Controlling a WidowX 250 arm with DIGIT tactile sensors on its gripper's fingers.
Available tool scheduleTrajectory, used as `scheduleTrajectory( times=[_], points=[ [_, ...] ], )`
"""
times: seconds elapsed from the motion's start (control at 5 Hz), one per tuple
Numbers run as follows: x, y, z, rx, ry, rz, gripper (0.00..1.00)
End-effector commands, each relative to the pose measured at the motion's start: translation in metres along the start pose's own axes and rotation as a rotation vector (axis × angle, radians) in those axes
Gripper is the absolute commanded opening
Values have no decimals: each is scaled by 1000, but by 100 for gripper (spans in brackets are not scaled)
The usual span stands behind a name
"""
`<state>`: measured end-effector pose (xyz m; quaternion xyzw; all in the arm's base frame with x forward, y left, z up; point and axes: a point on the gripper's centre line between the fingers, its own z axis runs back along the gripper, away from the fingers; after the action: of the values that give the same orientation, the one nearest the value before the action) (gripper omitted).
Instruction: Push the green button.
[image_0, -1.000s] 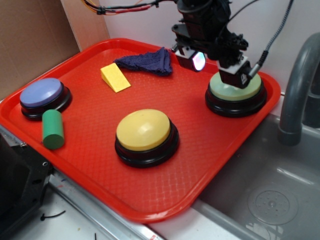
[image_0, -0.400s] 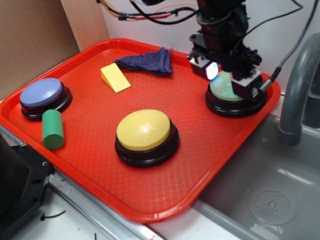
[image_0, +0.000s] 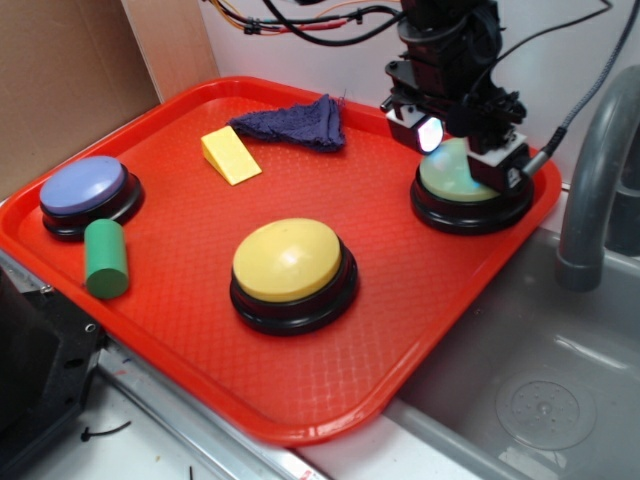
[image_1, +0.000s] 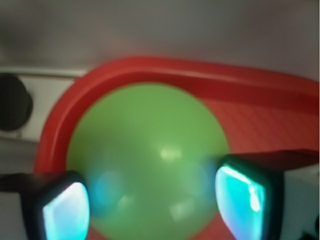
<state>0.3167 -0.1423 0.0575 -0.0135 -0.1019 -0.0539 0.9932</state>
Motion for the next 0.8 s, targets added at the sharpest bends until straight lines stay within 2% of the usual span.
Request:
scheduleTrajectory(
  times=[0.0, 0.6],
  points=[
    [-2, 4, 63, 20, -140, 25, 100],
    [-19, 14, 96, -30, -82, 44, 100]
  ],
)
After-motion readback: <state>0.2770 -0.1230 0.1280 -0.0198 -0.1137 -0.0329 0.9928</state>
